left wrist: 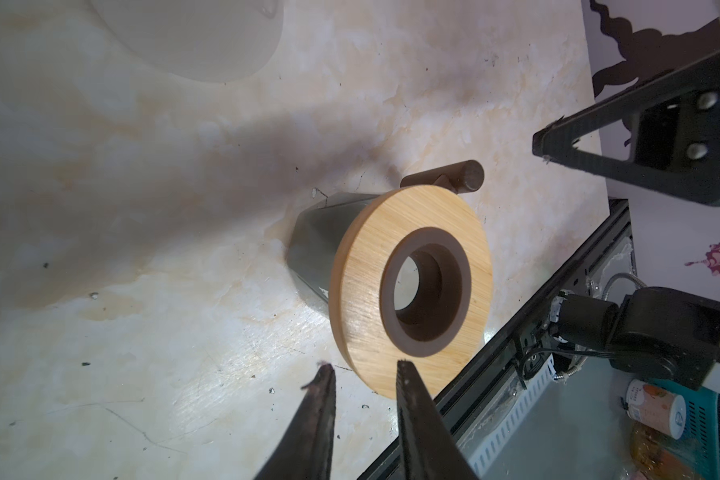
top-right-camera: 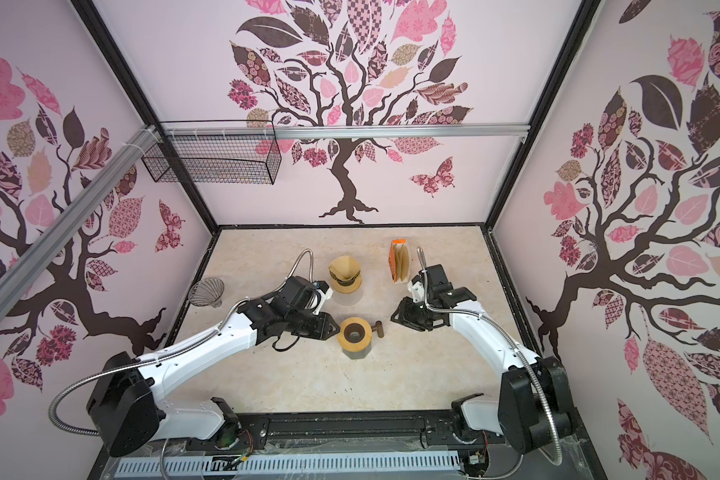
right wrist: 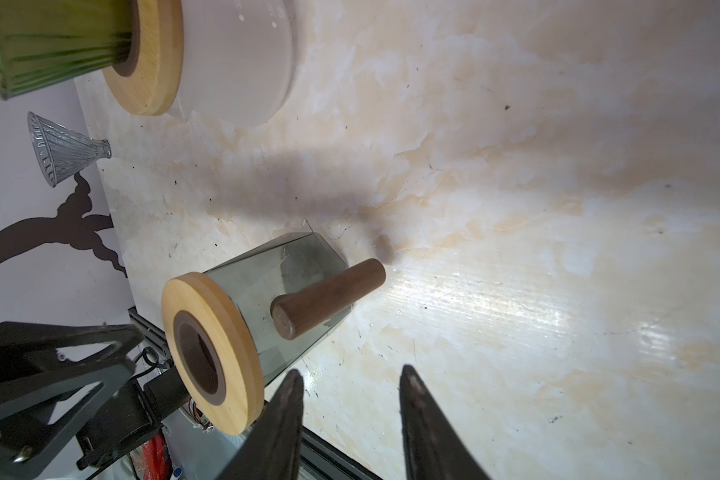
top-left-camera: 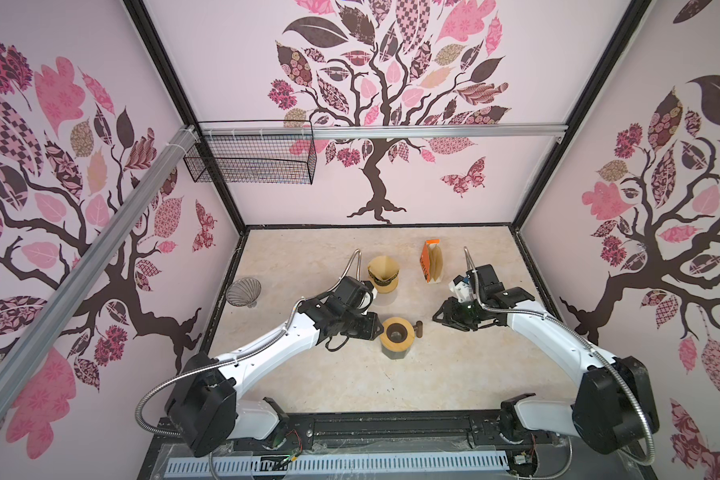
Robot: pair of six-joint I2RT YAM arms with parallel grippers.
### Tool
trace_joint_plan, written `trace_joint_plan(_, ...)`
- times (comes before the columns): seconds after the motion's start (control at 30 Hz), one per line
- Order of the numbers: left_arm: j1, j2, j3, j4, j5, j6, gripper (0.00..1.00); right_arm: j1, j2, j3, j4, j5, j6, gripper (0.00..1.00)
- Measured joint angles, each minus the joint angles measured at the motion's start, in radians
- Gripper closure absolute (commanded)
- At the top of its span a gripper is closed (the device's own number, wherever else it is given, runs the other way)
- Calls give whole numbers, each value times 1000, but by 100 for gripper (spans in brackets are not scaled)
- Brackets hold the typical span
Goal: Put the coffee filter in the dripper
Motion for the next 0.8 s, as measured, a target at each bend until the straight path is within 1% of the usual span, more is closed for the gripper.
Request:
trace_joint_plan(0.17,9,-84,75,-92,-97,15,55,0,-3,80,-23,-15,3,40)
trace_joint_plan(0.23,35,-115,99,-124,-130,17,44,0,-5,116,-27,-24,6,35)
trace_joint_plan(0.3,88,-144,116,-152,-156,10,35,0,-6,151,-31,-36,10,27)
trace_joint_plan(0.4,167,-176,129,-185,-210,10,16,0,-11,199,-48,-53,14,17)
trace_joint_plan(0.47,193,-186,144,-209,-252,13,8,0,-19,227,-56,-65,20,9)
trace_joint_plan(0.53,201,-184,170,-232,-292,26,3,0,-26,257,-64,-77,22,0)
trace_joint_plan(0.67,227,-161,234,-269,-360,55,2,0,-44,312,-72,-93,43,0)
trace_joint_plan(0.73,262,-155,248,-272,-376,57,2,0,-57,325,-71,-93,65,0)
trace_joint_plan(0.8,322,-155,251,-273,-376,47,2,0,-81,331,-71,-69,94,0)
